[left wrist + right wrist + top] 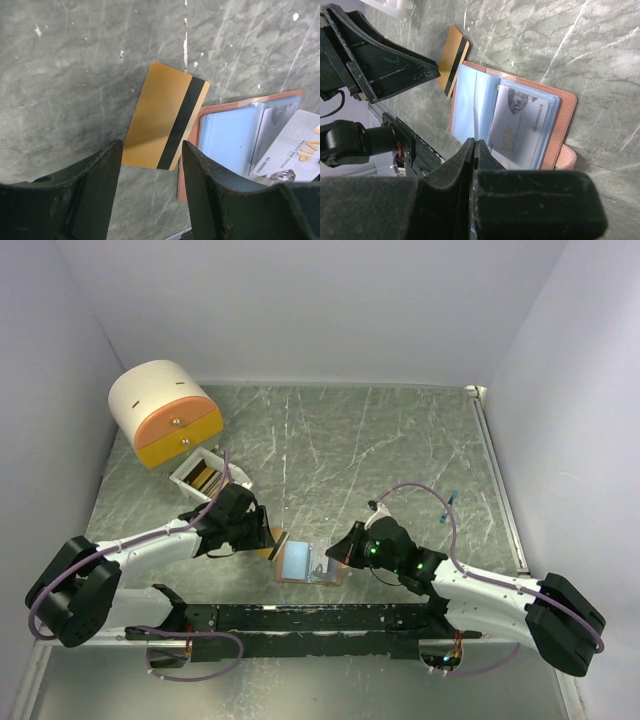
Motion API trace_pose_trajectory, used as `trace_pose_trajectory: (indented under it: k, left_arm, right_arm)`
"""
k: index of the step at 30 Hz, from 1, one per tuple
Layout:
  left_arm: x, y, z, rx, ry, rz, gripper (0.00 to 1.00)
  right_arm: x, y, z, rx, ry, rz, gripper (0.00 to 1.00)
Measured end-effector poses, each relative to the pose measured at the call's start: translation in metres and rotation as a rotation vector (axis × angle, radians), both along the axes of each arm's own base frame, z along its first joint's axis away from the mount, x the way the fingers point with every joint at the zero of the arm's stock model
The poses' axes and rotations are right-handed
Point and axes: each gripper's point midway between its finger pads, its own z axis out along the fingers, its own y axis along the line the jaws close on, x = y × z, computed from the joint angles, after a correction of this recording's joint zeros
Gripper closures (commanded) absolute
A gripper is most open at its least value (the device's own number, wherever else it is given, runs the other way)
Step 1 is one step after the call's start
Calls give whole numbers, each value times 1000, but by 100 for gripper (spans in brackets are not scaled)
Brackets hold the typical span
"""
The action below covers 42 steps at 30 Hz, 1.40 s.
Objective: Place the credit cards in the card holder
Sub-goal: Adjust the credit card at the center of the board, then insert the credit card into the card holder.
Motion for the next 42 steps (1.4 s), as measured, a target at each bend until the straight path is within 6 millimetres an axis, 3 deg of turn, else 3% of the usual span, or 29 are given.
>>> trace_pose_trajectory:
  k: [8, 11, 13, 17, 20, 28, 34, 42]
  left_arm:
    - [-3, -6, 2, -36, 12, -4, 38]
    - [-5, -7, 10, -50, -4, -10, 42]
    - [-6, -10, 19, -69, -27, -19, 52]
    - [-11, -19, 28, -103, -44, -50, 80]
    - [-19, -28, 30, -122, -40, -87, 92]
    - [-34, -49, 14, -129, -8, -175, 93]
    - [-43, -52, 1, -106, 19, -202, 93]
    - [-46, -55, -3, -100, 25, -210, 93]
  right_arm:
    - [0, 0, -4, -2, 2, -1, 100]
    - [-1, -1, -6, -4, 4, -1, 100]
    - [-1, -1, -6, 0, 1, -1, 100]
    - [-2, -2, -8, 0, 2, -3, 100]
    - [-1, -1, -6, 10, 0, -6, 100]
    - [3, 3, -2, 45, -1, -22, 100]
    - [5, 3, -3, 47, 4, -31, 100]
    - [6, 4, -7, 52, 9, -42, 100]
